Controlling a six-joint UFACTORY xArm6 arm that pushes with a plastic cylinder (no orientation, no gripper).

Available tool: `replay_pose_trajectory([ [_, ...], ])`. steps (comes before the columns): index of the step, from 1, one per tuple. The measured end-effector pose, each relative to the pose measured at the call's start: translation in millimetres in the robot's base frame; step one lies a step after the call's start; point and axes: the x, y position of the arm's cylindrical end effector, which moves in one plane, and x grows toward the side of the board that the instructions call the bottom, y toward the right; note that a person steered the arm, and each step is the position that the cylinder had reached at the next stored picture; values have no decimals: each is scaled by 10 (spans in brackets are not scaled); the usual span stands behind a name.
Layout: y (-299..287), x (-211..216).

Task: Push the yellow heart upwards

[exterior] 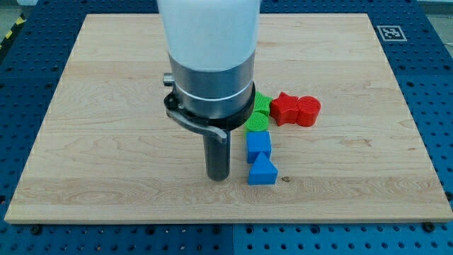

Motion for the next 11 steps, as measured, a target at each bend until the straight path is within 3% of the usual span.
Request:
replay_pose_trajectory([
  [6, 284, -1016],
  [8, 190, -1566],
  [11, 175, -1699],
])
